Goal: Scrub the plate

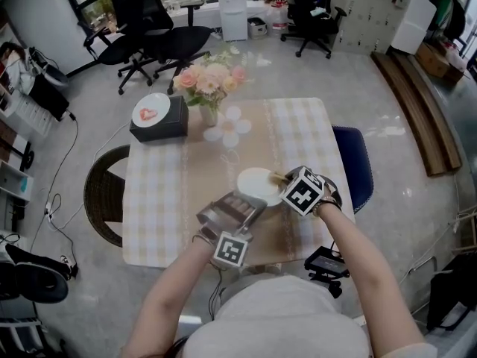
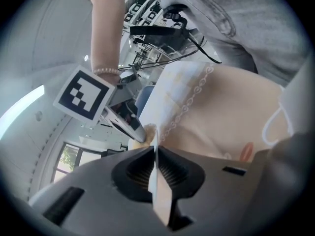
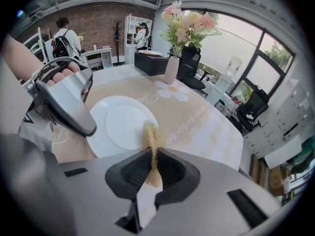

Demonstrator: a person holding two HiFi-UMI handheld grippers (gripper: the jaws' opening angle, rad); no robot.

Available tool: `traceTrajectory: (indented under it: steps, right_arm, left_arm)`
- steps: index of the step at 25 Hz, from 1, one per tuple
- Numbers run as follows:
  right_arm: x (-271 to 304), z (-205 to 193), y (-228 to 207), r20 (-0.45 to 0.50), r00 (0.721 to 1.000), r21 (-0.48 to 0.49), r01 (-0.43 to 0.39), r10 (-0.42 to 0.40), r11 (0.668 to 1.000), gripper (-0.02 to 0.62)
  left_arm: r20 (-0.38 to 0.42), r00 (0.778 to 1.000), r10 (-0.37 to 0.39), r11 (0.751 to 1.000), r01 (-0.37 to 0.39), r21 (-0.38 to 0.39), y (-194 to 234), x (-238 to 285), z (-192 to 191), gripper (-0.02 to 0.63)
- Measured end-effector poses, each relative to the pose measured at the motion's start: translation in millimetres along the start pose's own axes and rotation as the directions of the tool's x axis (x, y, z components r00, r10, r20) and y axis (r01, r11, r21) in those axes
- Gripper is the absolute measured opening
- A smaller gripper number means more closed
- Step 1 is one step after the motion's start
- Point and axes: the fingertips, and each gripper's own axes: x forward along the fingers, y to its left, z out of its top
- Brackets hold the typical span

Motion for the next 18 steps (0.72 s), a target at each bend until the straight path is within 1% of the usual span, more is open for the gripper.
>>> traceTrajectory:
  steps: [2,6,10,13,16,18]
  right_arm:
    - [5,1,-4,0.004,1.000,0.007,0.001,-0.001,1.000,0.040]
    - [16,3,-11,0.000,1.000,0.014,0.008,-0.008,1.000,0.040]
    - [25,0,-17,-0.011,1.000,0.023,0.008,-0.007,1.000,0.040]
    - [27,1,-21,-0.003,1.000,0.060,-0.007,0.007,0.998,0.040]
    - [17,0,-22,0.008,1.000,0.135,-0.026,0.025,0.991,0.041]
    - [7,6,-20,0.041,0.998,0.165,-0.051,0.045,0.985,0.041]
  left_arm:
    - [0.004,1.000,-0.006,1.000,0.006,-0.003,-1,0,1,0.023]
    - [0.008,1.000,0.007,1.000,-0.007,-0.011,2,0,2,0.023]
    - [0.010,1.000,0.002,1.000,-0.002,-0.004,3,0,3,0.023]
    - [0.009,1.000,-0.006,1.000,0.006,0.002,0,0,3,0.023]
    - [0.010,1.000,-0.005,1.000,0.005,0.000,1,0,3,0.023]
    - [0.008,1.000,-0.005,1.000,0.005,0.009,1,0,3,0.023]
